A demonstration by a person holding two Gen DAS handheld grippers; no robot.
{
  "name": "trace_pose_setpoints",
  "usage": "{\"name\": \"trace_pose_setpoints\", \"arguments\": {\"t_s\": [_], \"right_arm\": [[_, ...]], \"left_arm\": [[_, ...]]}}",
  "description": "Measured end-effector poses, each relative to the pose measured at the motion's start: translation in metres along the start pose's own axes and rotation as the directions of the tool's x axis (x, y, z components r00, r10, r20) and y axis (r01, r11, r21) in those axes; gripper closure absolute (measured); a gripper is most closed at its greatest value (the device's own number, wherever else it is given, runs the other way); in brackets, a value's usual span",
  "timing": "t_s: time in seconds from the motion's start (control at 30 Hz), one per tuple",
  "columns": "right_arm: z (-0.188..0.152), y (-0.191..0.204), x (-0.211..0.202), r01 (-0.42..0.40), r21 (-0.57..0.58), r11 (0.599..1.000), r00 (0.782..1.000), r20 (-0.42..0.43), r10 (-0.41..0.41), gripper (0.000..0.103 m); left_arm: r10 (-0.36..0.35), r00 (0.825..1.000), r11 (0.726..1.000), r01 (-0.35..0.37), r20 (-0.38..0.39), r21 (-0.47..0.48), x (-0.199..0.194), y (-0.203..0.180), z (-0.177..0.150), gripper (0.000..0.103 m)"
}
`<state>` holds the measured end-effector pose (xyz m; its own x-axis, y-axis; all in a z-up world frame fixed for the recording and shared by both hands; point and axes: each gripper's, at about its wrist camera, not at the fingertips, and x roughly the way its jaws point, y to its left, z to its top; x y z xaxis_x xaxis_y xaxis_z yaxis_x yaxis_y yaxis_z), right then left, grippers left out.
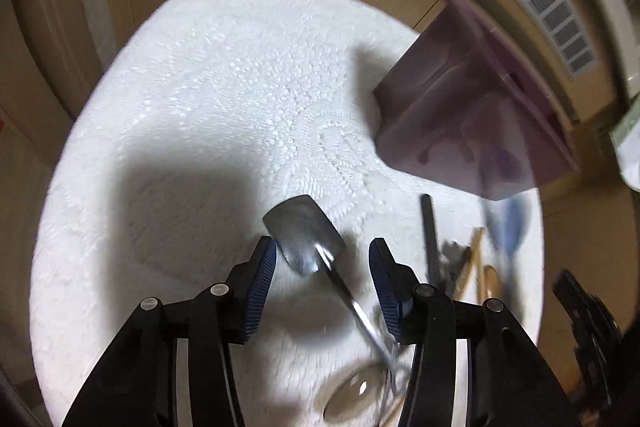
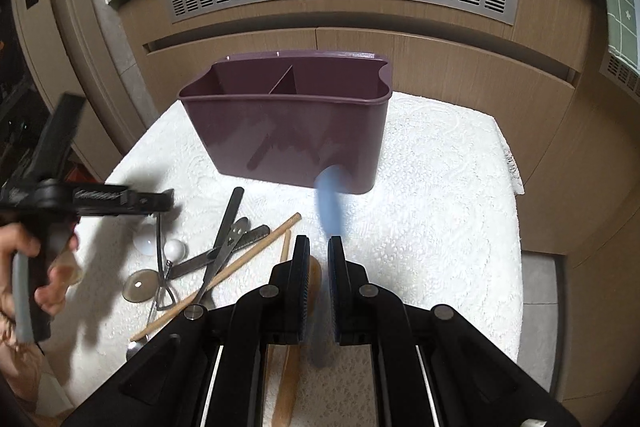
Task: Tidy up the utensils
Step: 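Close the left gripper on the metal spatula handle while the right gripper pinches the blue spoon, then regrip the blue plastic spoon by its handle with the right gripper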
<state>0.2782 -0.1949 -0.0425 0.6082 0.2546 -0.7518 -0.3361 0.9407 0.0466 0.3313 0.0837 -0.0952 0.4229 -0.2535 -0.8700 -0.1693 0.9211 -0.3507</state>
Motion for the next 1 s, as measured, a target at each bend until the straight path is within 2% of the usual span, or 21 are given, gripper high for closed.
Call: {"name": "trace_pose_setpoints", "arguments": {"t_s": [0.13,0.2,0.23,0.27,0.3,0.33,0.37,0.47,0.6,0.63,0.67,0.7,0.77,0.83,0.87,1.0], "right_arm": [[-0.001,-0.002,0.003,0.019,-0.011,1.0,1.0,-0.005,-0.019,0.095],[0.0,-0.007,0.007,0.034,-0.009,0.999,0.999,-0.009,-0.034,0.093],[0.0,-0.011,0.009,0.046,0.001,0.999,0.999,-0.012,-0.046,0.086],[0.001,-0.017,0.011,0.062,0.013,0.998,0.998,-0.017,-0.062,0.072],[0.001,-0.022,0.013,0.068,0.024,0.997,0.998,-0.019,-0.068,0.053],[0.001,-0.028,0.015,0.073,0.039,0.997,0.997,-0.02,-0.072,0.046],[0.001,-0.033,0.019,0.078,0.056,0.995,0.997,-0.021,-0.077,0.042],[0.009,-0.032,0.038,0.08,0.04,0.996,0.995,-0.064,-0.077,0.042],[0.022,-0.022,0.074,0.073,0.029,0.997,0.989,-0.13,-0.068,0.043],[0.025,-0.02,0.084,0.06,0.032,0.998,0.987,-0.151,-0.054,0.043],[0.027,-0.017,0.094,0.055,0.033,0.998,0.983,-0.176,-0.049,0.053],[0.028,-0.015,0.101,0.063,0.026,0.998,0.979,-0.198,-0.056,0.075],[0.029,-0.008,0.101,0.087,-0.007,0.996,0.979,-0.187,-0.086,0.076],[0.03,-0.003,0.091,0.068,-0.019,0.998,0.985,-0.155,-0.07,0.079],[0.029,-0.002,0.083,0.061,-0.021,0.998,0.989,-0.137,-0.063,0.098],[0.025,-0.002,0.055,0.049,-0.025,0.998,0.996,-0.075,-0.051,0.099]], "left_arm": [[0.077,0.996,0.99,-0.081,0.038,0.117,0.012,-0.029,0.006,0.053],[0.123,0.989,0.972,-0.136,0.076,0.193,0.017,-0.042,0.001,0.053],[0.142,0.985,0.959,-0.162,0.103,0.232,0.019,-0.049,-0.003,0.056],[0.143,0.982,0.948,-0.172,0.126,0.268,0.019,-0.053,-0.009,0.064],[0.132,0.981,0.941,-0.169,0.143,0.292,0.018,-0.056,-0.014,0.064],[0.113,0.982,0.94,-0.155,0.15,0.304,0.017,-0.057,-0.018,0.066],[0.082,0.985,0.94,-0.127,0.152,0.317,0.015,-0.057,-0.023,0.067],[0.028,0.985,0.929,-0.087,0.169,0.359,0.005,-0.055,-0.04,0.07],[-0.017,0.981,0.929,-0.057,0.195,0.366,-0.006,-0.056,-0.053,0.07],[-0.024,0.977,0.928,-0.056,0.21,0.369,-0.01,-0.056,-0.055,0.07],[-0.028,0.974,0.926,-0.058,0.223,0.372,-0.012,-0.057,-0.055,0.07],[-0.034,0.97,0.924,-0.061,0.24,0.377,-0.017,-0.057,-0.056,0.07],[-0.044,0.967,0.922,-0.058,0.253,0.382,-0.022,-0.057,-0.057,0.07],[-0.056,0.963,0.923,-0.052,0.265,0.382,-0.02,-0.059,-0.052,0.07],[-0.066,0.96,0.923,-0.044,0.271,0.381,-0.023,-0.059,-0.053,0.07],[-0.106,0.953,0.927,-0.008,0.284,0.375,-0.036,-0.056,-0.057,0.07]]}}
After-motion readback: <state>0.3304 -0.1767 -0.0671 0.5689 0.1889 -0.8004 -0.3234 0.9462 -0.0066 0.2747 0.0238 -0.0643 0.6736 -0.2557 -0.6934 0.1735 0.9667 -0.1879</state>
